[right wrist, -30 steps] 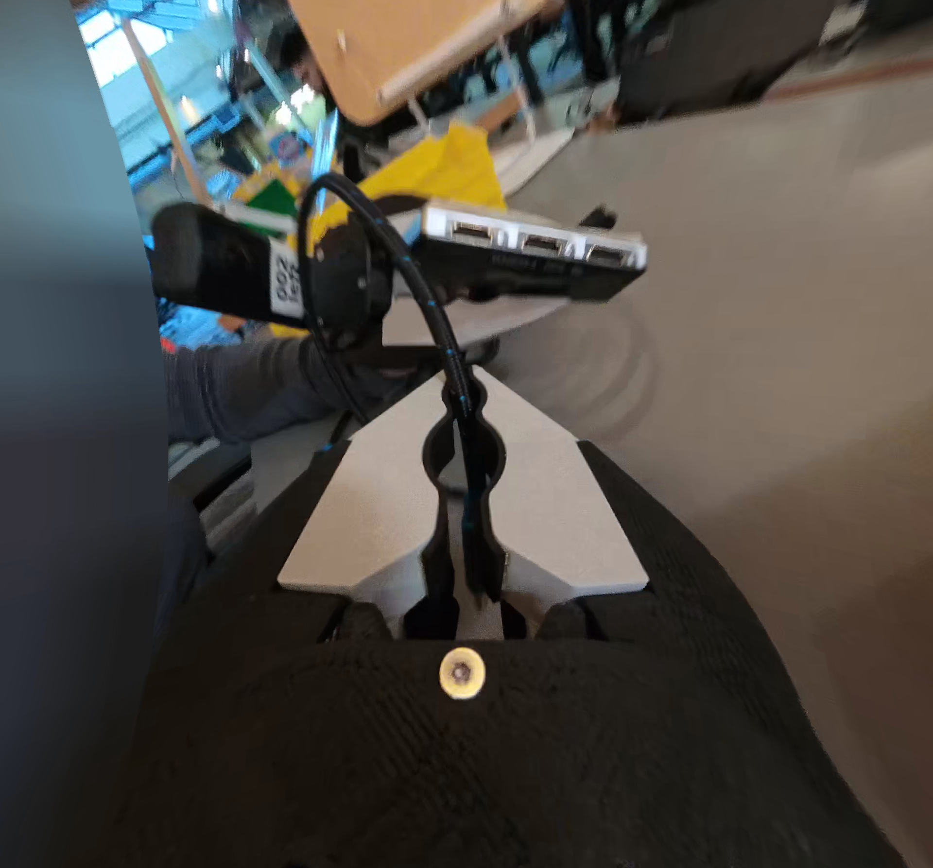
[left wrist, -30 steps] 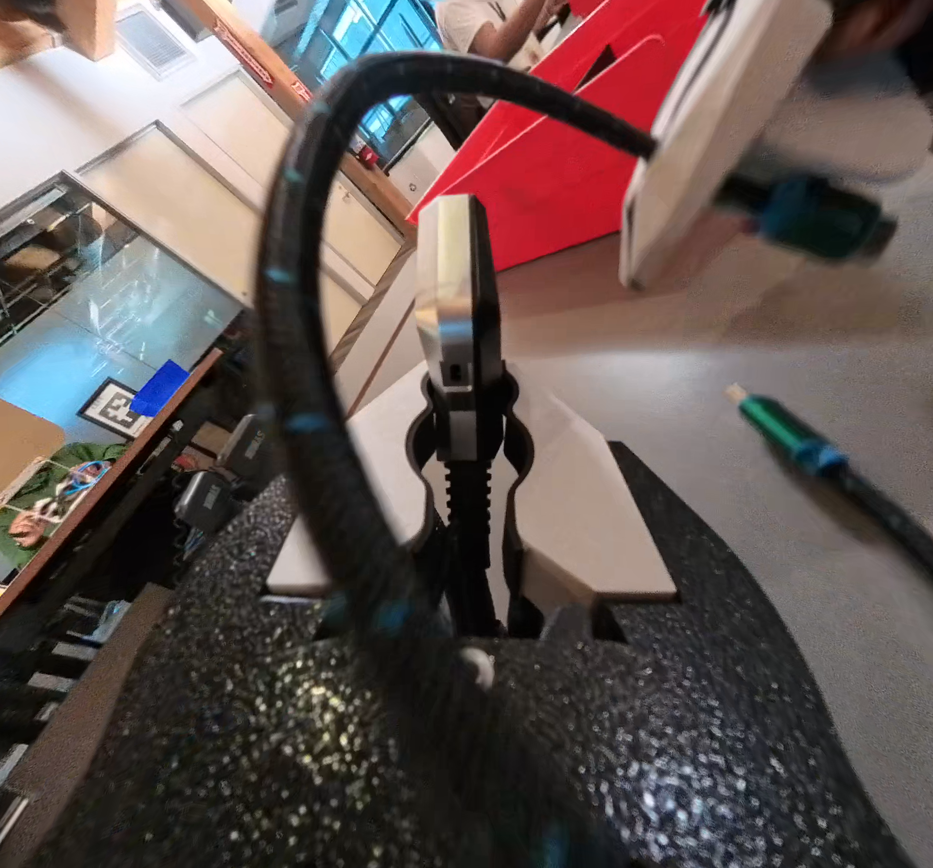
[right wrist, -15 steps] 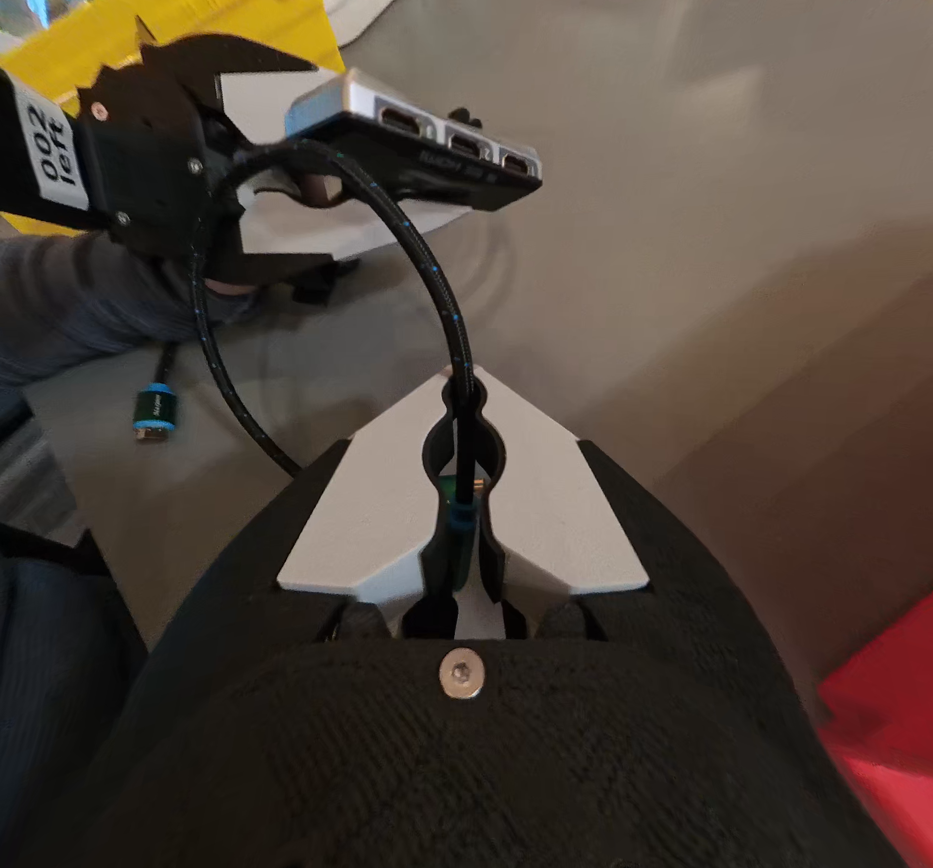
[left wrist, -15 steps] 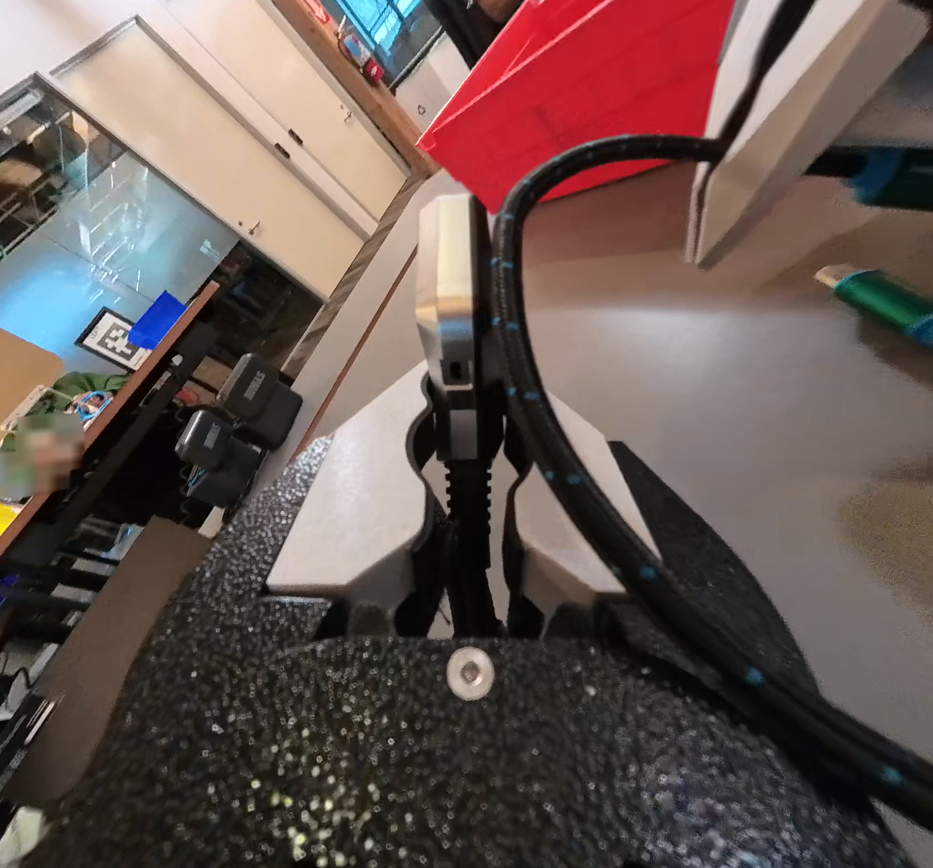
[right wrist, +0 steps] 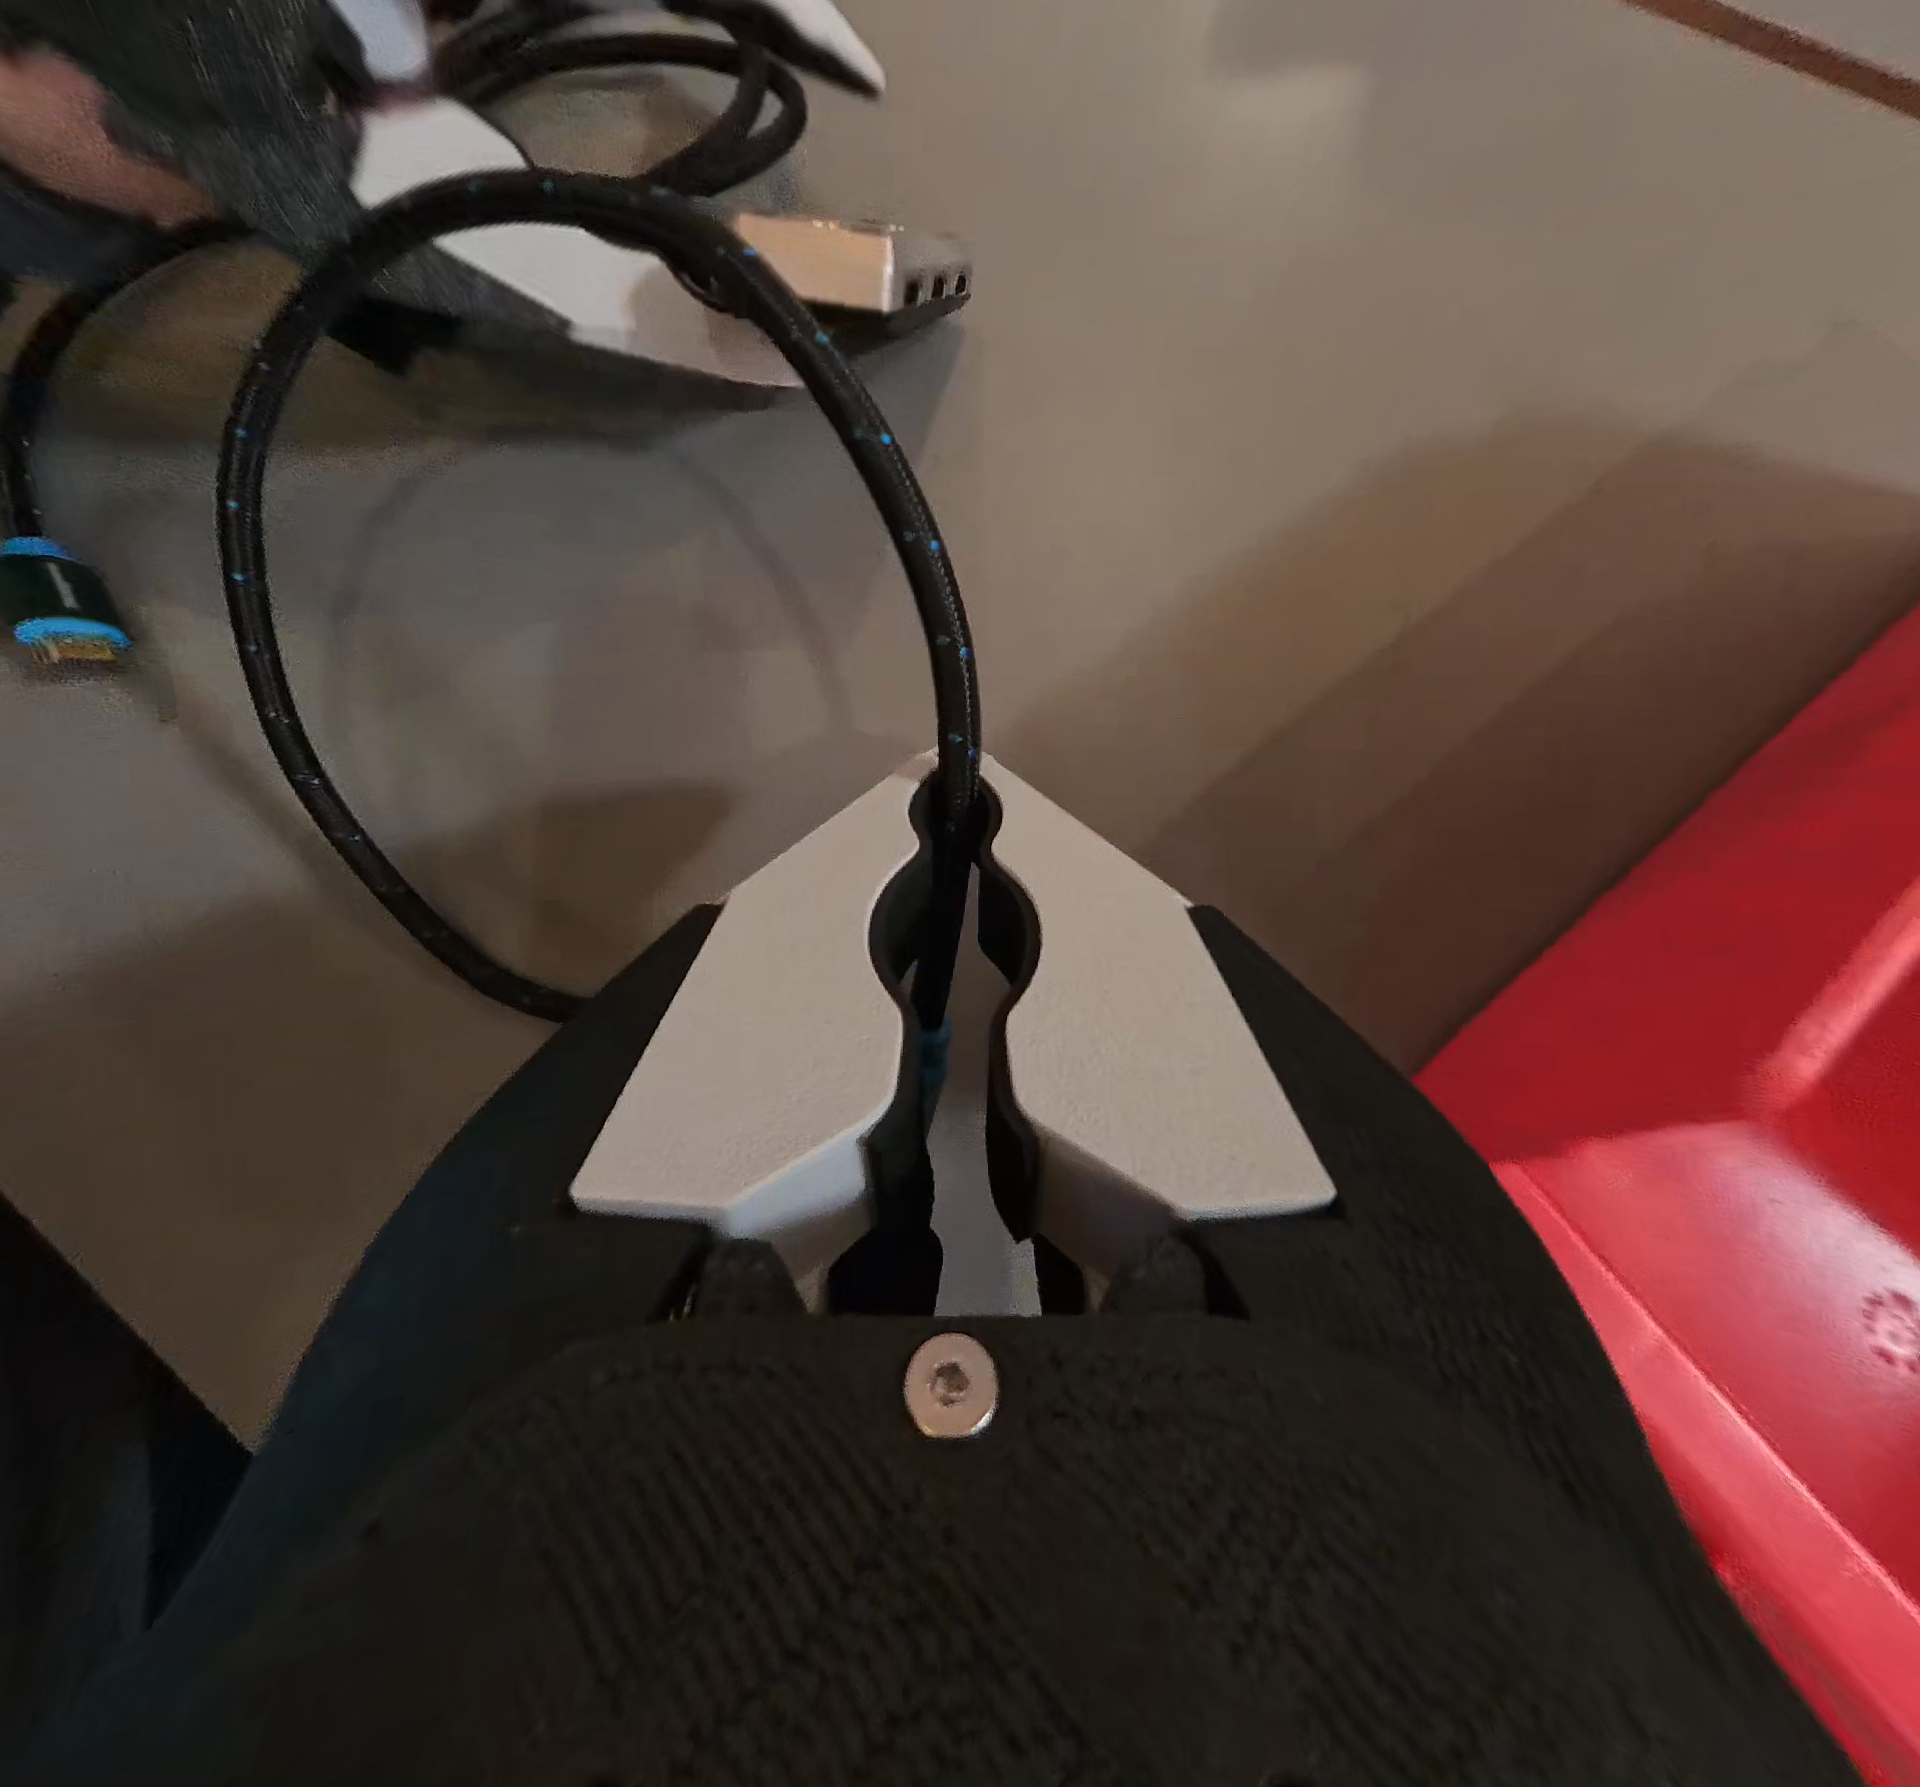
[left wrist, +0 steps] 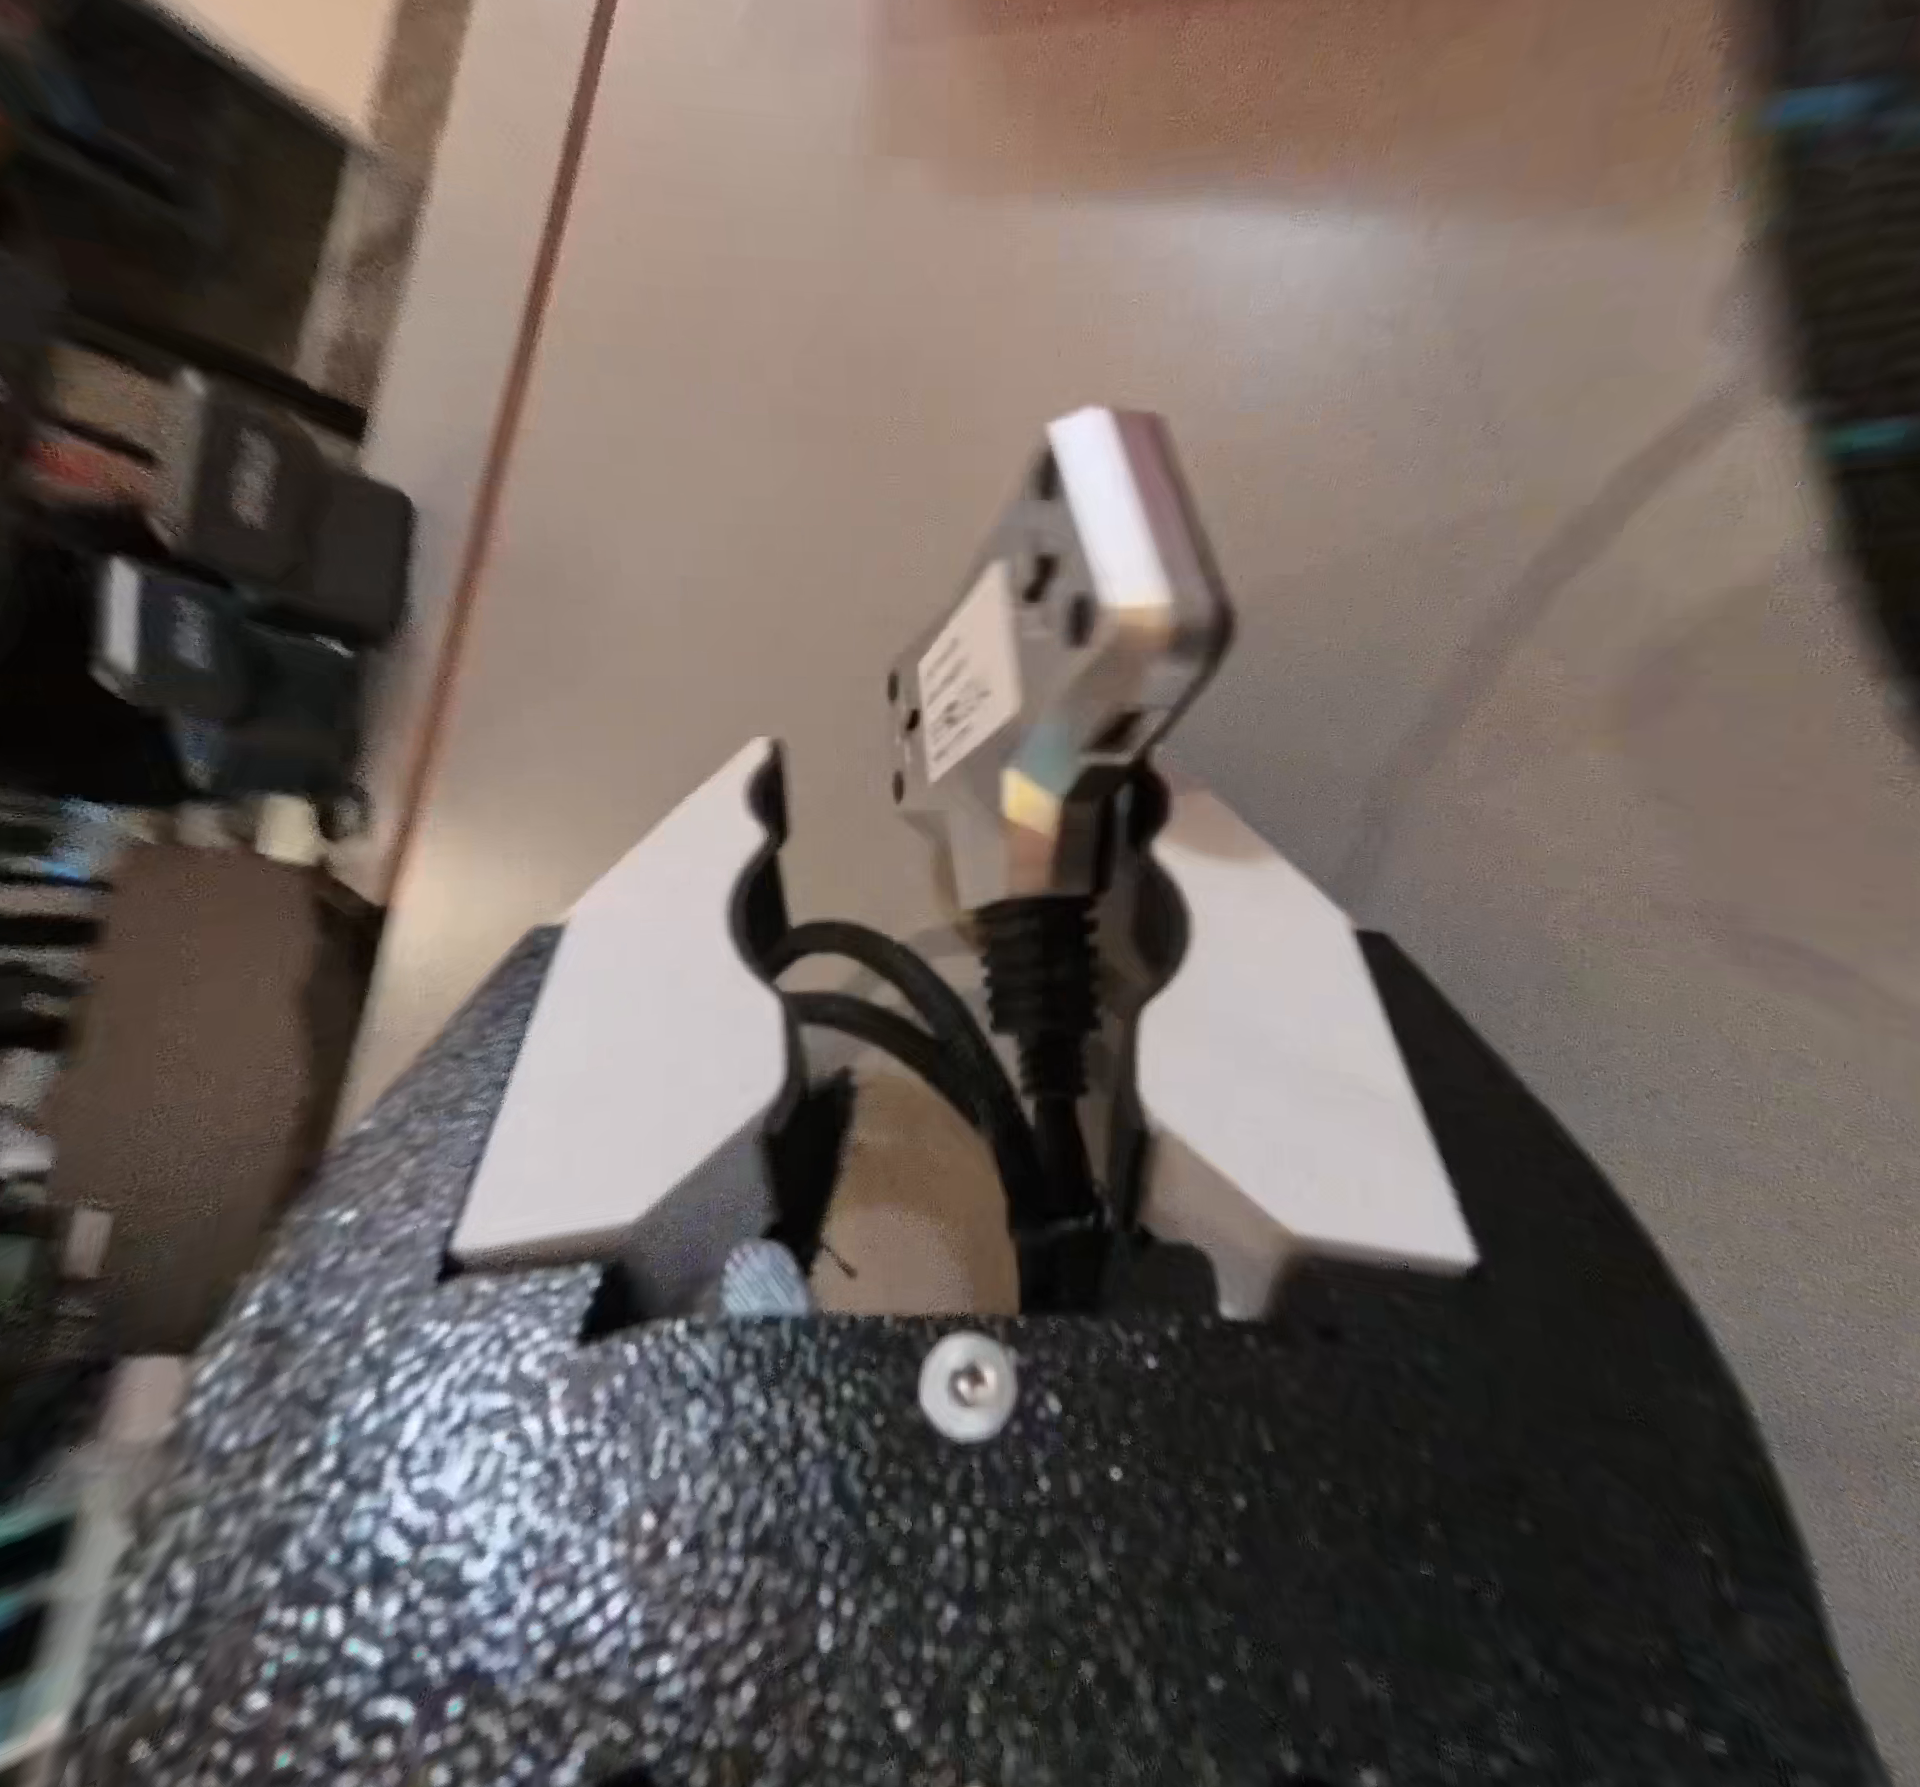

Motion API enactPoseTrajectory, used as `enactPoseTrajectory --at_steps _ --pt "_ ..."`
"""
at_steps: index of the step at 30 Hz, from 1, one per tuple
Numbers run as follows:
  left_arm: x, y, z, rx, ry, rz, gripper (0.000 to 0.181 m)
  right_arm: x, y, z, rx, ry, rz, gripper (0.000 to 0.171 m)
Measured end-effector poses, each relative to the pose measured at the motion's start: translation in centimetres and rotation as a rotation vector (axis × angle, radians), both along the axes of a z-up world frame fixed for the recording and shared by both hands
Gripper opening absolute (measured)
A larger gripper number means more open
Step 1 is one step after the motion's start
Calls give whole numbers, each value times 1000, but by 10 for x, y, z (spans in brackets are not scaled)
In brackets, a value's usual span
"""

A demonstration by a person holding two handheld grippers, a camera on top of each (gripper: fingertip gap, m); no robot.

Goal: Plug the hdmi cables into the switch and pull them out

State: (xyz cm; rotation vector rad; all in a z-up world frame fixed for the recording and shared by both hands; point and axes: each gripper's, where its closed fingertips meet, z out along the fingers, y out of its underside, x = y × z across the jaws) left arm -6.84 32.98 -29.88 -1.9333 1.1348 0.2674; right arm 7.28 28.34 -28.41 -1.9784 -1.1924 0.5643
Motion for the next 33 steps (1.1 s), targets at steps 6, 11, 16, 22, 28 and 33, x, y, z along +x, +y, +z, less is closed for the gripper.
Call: enactPoseTrajectory --at_steps 6,11,16,22,28,33 --pt "-16 -21 58 -135 -468 116 75 7 -3 26 209 45 96 0" --pt "41 -89 94 -284 -789 -185 78 -7 -19 61 526 130 275 0" --pt "83 -119 98 -173 -776 -315 67 -25 -63 89 800 223 482 0" --pt "125 -150 110 154 -663 -480 61 -27 -66 92 759 265 473 0" --pt "156 -182 132 356 -666 -655 0 -30 -78 87 717 264 524 0" --pt "161 -176 126 381 -553 -604 2 -29 -77 80 691 210 521 0"
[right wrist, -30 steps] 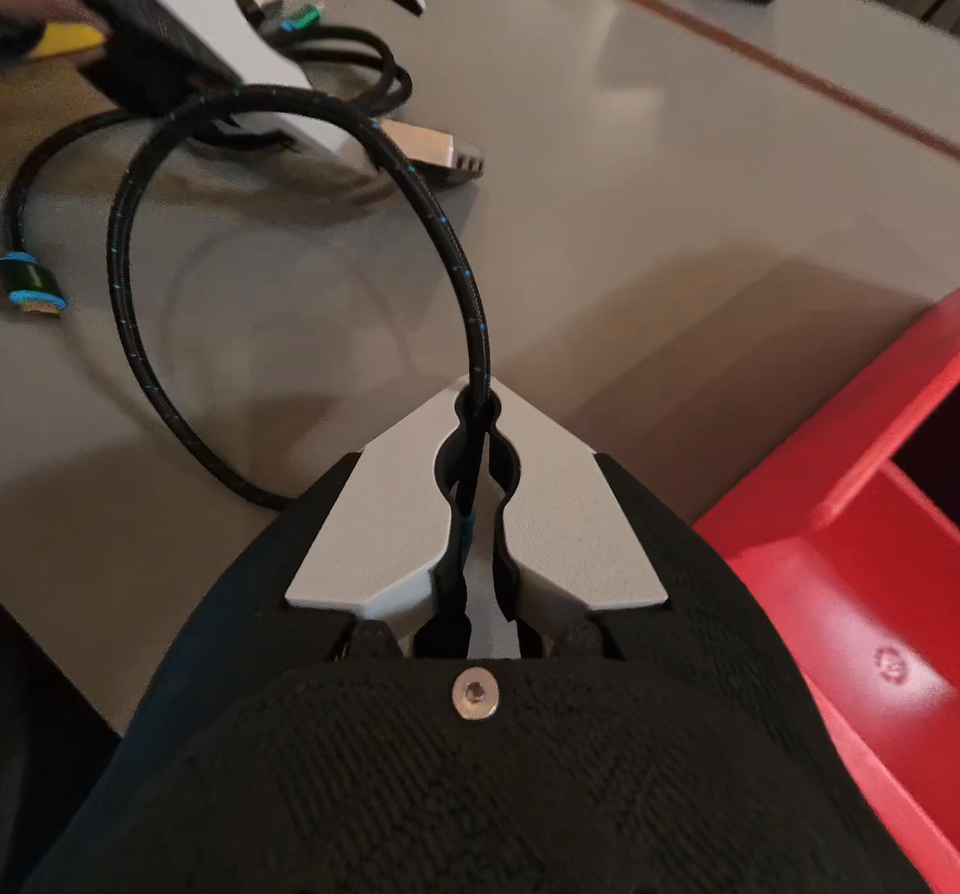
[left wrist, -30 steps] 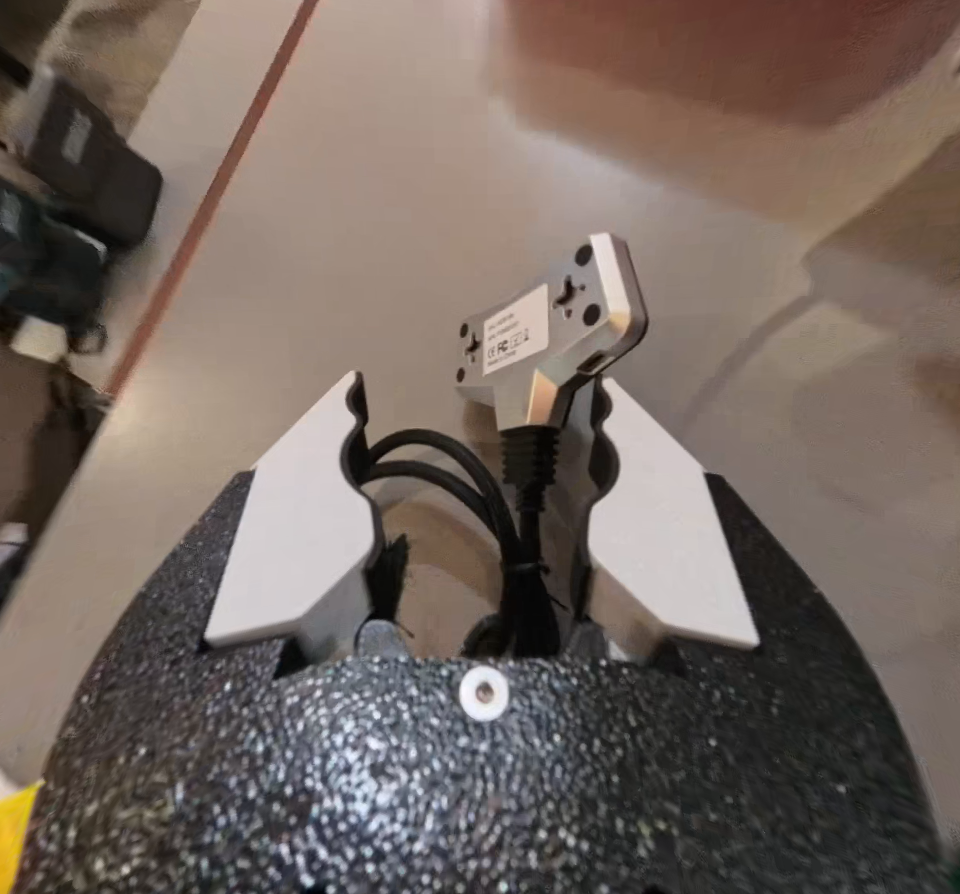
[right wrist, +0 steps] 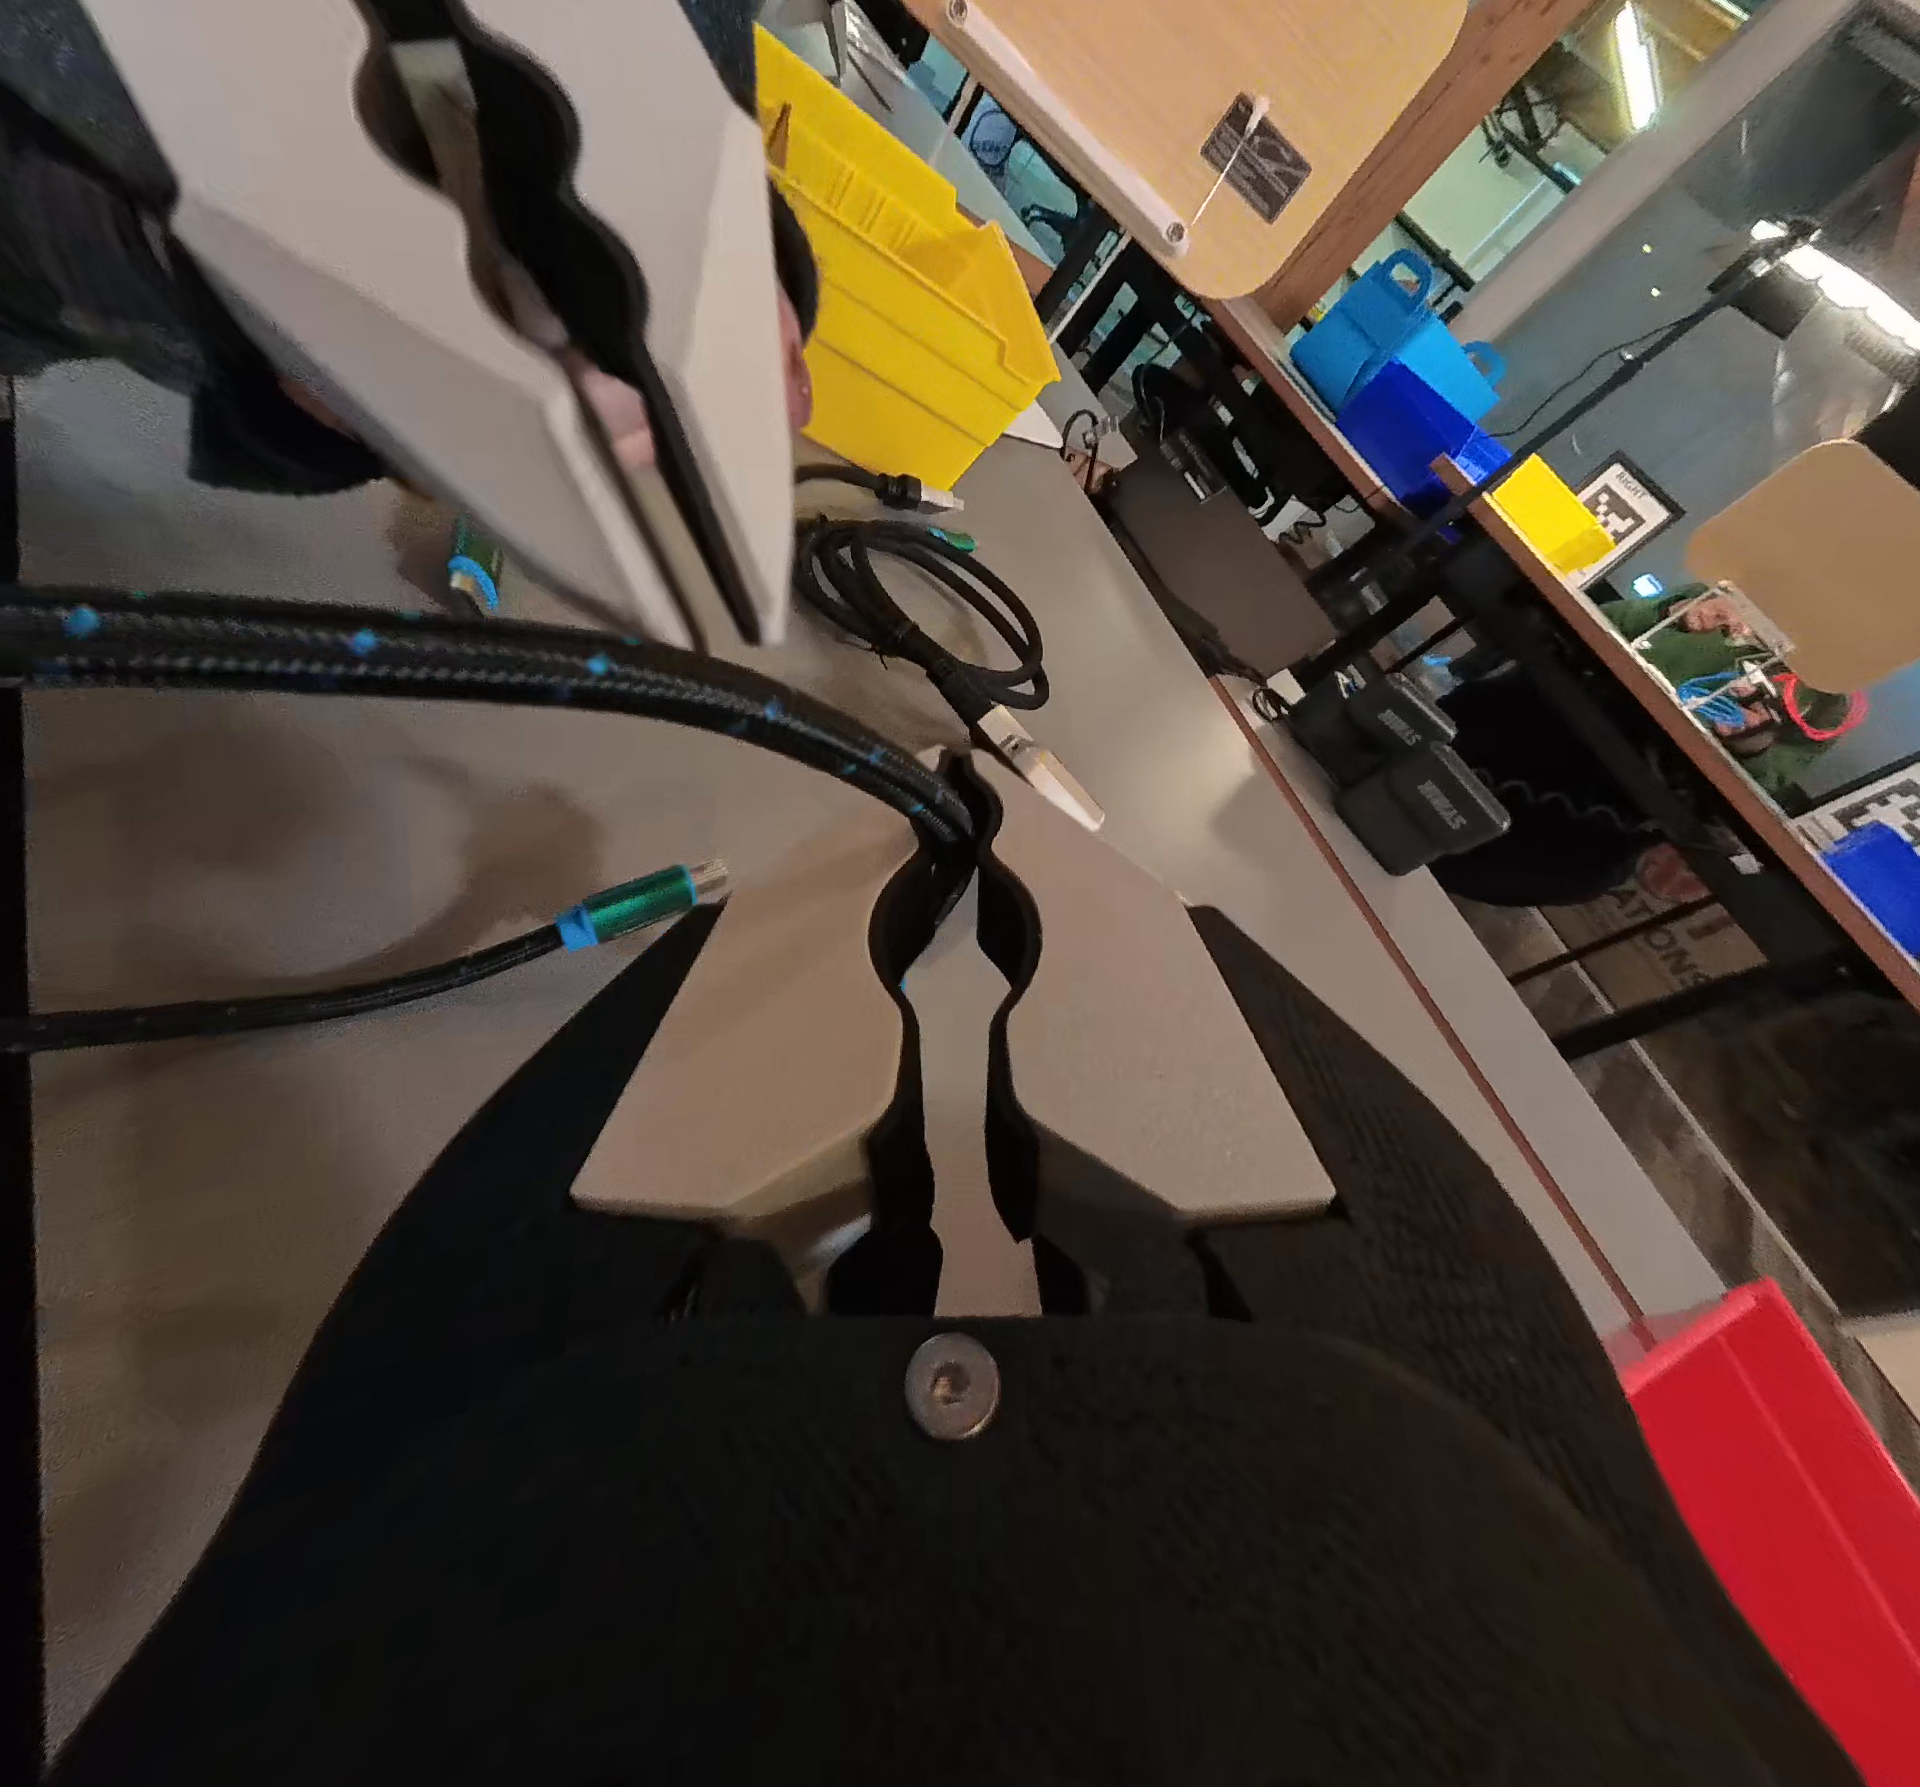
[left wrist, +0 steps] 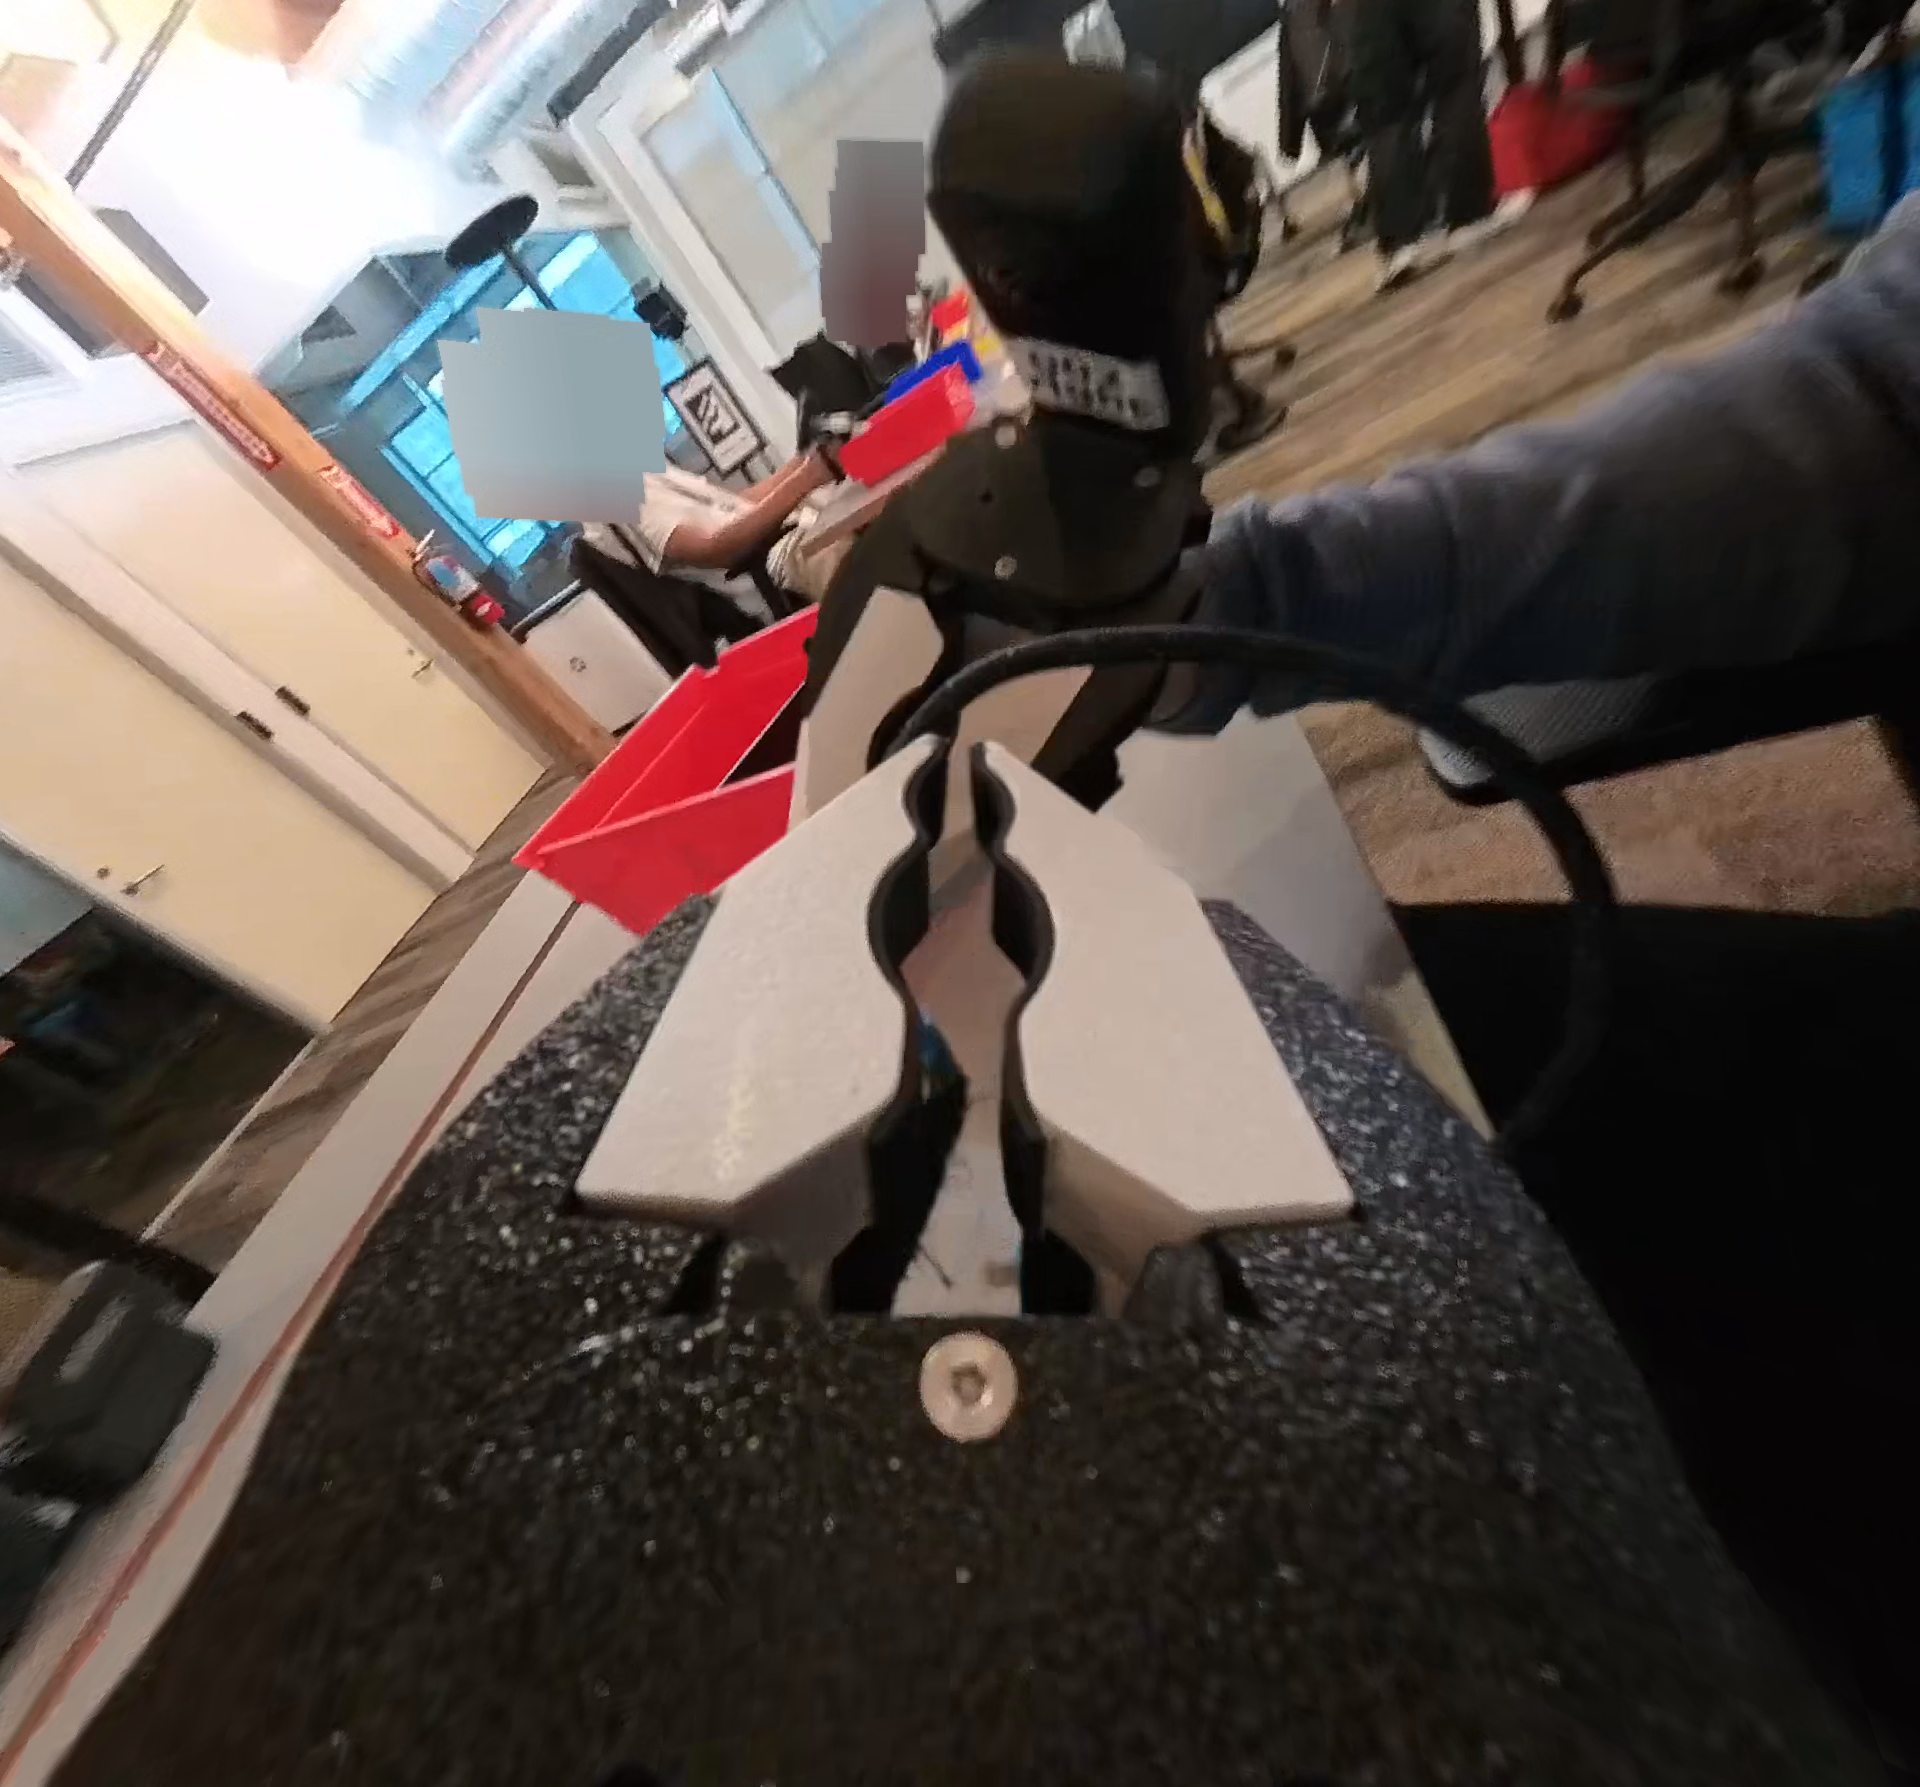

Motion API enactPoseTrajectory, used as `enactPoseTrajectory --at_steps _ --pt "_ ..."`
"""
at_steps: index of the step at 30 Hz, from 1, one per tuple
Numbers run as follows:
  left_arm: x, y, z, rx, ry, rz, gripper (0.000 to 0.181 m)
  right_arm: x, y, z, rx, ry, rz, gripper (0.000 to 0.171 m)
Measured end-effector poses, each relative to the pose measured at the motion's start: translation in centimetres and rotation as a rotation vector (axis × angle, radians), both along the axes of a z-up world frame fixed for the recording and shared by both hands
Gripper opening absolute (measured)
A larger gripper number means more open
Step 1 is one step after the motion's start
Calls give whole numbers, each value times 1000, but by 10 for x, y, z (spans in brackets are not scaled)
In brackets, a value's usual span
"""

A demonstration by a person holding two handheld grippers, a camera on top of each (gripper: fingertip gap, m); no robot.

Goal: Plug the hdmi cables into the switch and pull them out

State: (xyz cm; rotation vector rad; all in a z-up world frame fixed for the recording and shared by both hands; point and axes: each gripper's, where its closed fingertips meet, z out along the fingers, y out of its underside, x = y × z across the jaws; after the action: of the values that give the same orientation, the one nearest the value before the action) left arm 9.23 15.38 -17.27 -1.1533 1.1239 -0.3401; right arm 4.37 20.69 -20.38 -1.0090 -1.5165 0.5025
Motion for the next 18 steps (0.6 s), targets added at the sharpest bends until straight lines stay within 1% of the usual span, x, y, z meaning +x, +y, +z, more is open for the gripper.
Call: enactPoseTrajectory --at_steps 1,2,3,4,7,8,11,13,15,18 --pt "-3 5 -5 4 37 45 8 1 1 -1 1 -8 -8 0" --pt "-10 14 -12 -9 69 120 9 2 3 0 0 -8 -19 0" --pt "-20 25 -17 -35 80 209 17 3 5 2 -4 3 -29 0" --pt "-28 32 -23 -86 55 261 24 5 5 6 -17 26 -27 0" --pt "-27 32 -42 -373 -110 195 50 10 2 22 -107 132 19 0" --pt "-26 32 -47 -443 -142 171 57 12 1 28 -141 169 36 0" --pt "-29 37 -50 -514 -236 179 58 17 -6 44 -238 275 105 0" --pt "-20 37 -48 -579 -301 126 62 18 -11 54 -298 338 153 0" --pt "-6 40 -53 -643 -310 99 68 18 -16 62 -344 380 188 0" --pt "15 42 -60 -641 -282 75 67 15 -26 70 -397 424 238 0"
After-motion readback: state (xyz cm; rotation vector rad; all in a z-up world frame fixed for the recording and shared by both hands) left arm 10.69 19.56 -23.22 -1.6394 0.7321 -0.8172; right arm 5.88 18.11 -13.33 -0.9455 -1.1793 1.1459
